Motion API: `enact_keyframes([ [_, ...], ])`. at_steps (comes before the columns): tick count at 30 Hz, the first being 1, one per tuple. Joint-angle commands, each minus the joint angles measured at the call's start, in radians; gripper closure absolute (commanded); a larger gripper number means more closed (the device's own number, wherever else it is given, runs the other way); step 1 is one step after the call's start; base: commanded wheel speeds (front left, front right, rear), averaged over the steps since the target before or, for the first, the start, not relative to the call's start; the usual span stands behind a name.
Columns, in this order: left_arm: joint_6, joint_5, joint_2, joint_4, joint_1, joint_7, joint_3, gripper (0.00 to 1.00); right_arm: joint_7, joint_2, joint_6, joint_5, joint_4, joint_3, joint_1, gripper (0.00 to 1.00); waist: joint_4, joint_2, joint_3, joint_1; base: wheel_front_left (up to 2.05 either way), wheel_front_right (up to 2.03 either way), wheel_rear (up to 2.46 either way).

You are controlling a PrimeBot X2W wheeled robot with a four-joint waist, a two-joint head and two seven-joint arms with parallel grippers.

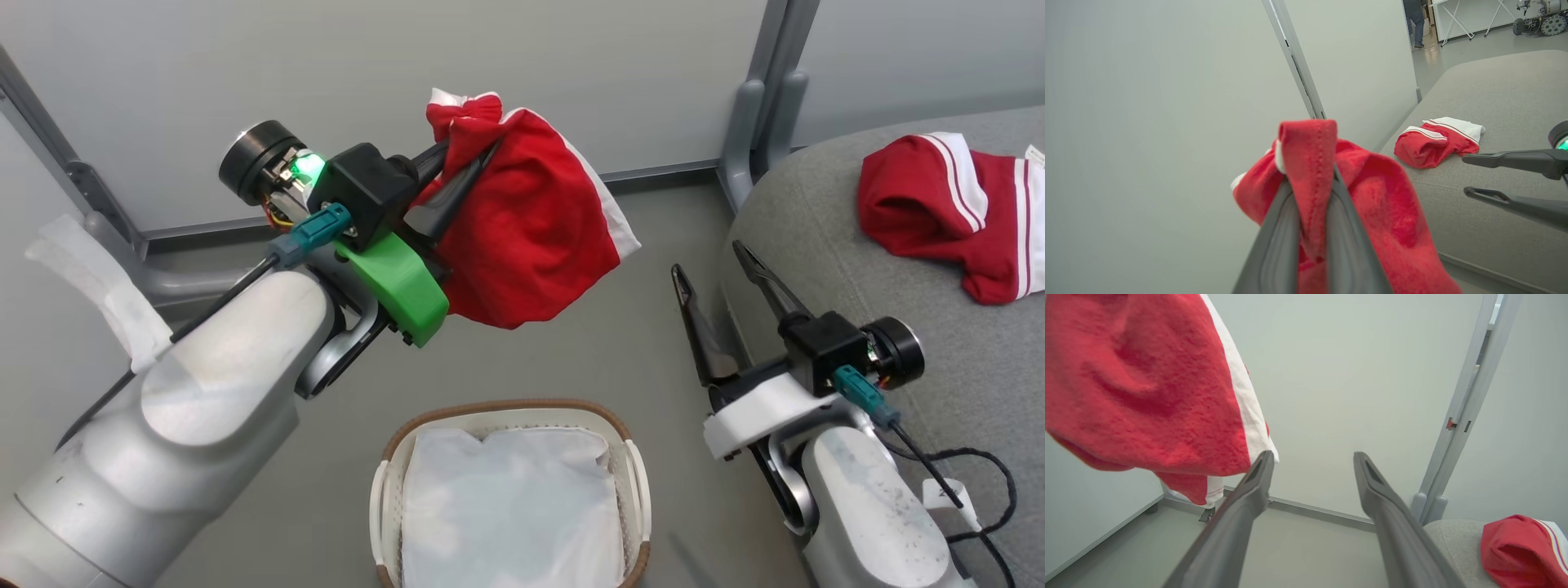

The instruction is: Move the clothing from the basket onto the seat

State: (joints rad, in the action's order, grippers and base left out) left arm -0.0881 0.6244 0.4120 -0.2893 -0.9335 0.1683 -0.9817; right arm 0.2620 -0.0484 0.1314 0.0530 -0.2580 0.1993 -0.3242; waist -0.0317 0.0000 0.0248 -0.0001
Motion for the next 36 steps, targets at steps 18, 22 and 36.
enact_keyframes([
  [18, 0.008, -0.007, 0.023, 0.090, -0.007, -0.020, -0.031, 1.00, 0.005, -0.176, -0.001, 0.151, -0.284, 0.437, -0.305, 0.00, 0.024, 0.0000, 0.016, 0.0001, 0.00, 0.00, 0.00],
  [22, 0.004, -0.010, 0.021, 0.109, -0.006, -0.023, -0.042, 1.00, 0.005, -0.223, -0.001, 0.246, -0.313, 0.572, -0.374, 0.00, 0.025, 0.0000, 0.016, 0.0001, 0.00, 0.00, 0.00],
  [36, 0.005, 0.001, 0.008, 0.139, 0.012, -0.028, -0.066, 1.00, 0.005, -0.292, -0.001, 0.453, -0.268, 0.997, -0.565, 0.00, 0.034, 0.0000, 0.010, 0.0001, 0.00, 0.00, 0.00],
])
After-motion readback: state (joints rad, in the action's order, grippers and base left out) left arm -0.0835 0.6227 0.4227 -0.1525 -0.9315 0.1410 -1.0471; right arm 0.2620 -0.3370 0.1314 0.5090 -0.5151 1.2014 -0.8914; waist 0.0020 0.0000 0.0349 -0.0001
